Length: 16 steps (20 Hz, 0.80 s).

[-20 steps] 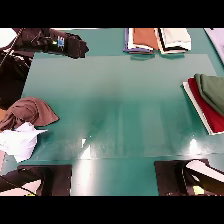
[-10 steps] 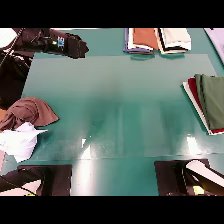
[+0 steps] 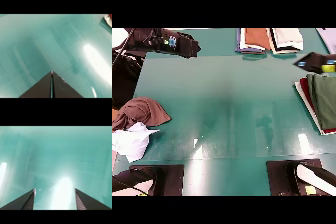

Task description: Fold the shirts.

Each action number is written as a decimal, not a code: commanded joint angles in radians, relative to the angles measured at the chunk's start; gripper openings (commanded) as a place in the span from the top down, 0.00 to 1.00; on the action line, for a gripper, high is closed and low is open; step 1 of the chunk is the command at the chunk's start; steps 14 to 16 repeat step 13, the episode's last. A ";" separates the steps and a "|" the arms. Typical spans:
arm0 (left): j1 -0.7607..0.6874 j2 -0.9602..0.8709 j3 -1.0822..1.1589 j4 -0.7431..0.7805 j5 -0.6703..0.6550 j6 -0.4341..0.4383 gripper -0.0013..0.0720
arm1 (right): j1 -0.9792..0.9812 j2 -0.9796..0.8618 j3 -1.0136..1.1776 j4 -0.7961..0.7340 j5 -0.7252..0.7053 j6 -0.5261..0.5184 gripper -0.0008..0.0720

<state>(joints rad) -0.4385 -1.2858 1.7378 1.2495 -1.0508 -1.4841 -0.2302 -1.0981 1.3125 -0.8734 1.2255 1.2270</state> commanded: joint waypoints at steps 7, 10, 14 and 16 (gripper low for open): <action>0.000 0.000 0.000 0.000 0.093 0.000 0.95 | 0.312 0.001 0.001 0.006 -0.037 0.001 0.96; 0.000 0.000 0.000 0.000 0.101 0.000 0.95 | 0.312 0.001 0.001 0.008 -0.035 0.002 0.96; 0.000 0.000 0.000 0.000 0.101 0.000 0.95 | 0.312 0.001 0.001 0.008 -0.027 0.002 0.96; 0.000 0.000 0.000 0.000 0.101 0.000 0.95 | 0.312 0.001 0.001 0.008 -0.027 0.002 0.96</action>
